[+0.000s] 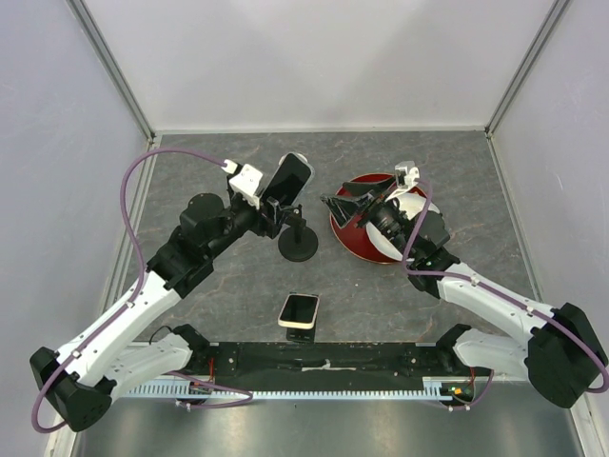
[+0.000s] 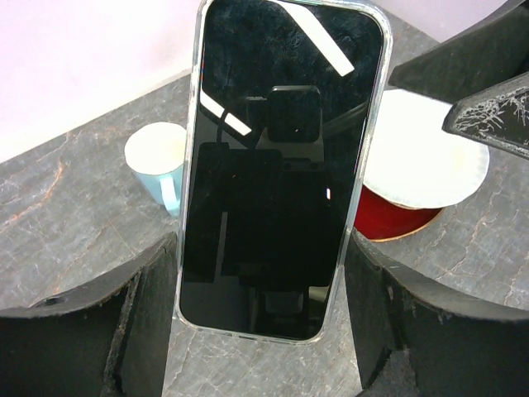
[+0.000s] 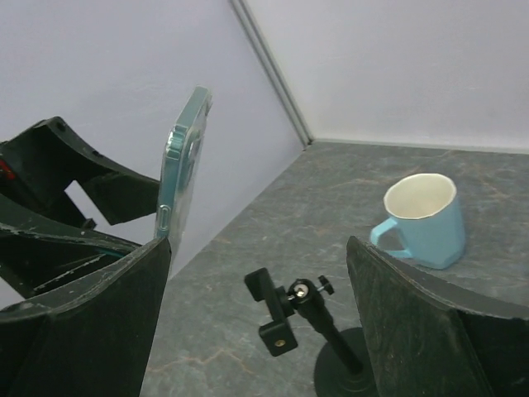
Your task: Place the phone on the phone stand
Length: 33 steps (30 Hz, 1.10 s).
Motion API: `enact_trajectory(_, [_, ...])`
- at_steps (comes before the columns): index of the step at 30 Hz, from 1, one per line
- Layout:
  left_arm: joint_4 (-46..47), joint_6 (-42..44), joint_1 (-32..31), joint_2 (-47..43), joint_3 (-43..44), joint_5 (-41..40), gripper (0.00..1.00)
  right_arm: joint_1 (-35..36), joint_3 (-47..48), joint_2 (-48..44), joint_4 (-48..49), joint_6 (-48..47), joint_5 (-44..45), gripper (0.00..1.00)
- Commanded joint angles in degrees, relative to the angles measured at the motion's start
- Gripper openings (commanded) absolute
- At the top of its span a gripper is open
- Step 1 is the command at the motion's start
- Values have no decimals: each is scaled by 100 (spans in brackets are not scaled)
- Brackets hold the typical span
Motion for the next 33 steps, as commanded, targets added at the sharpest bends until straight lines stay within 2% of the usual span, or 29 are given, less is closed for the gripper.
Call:
enact_trajectory(1, [659,195,-89,-162,68,149,2,30,224,74,671,732,-485,93])
enact_trajectory(5, [624,133,-89,-136,68,229,2,30,198,66,953,1267,-651,93])
enact_trajectory(14, [588,28,-133,49,103,519,2,188,312,303,1033,1559,-661,91])
enact_trajectory(18, [588,2,-229,128,103,563,2,354,426,583,989,1576,-599,81])
enact_trajectory(22, [518,19,-396,242,147,555,2,478,488,725,823,1524,-389,75])
enact_trajectory(27, [466,212,-651,312,147,300,2,504,488,769,524,1497,-11,61])
enact_trajectory(31, [360,344,-888,400,200,142,2,496,488,786,461,1506,78,43])
enact_trajectory(32, [360,362,-915,400,183,115,2,496,488,786,461,1515,69,34])
enact_trajectory(33, [351,379,-933,427,191,89,2,496,488,769,461,1515,60,29])
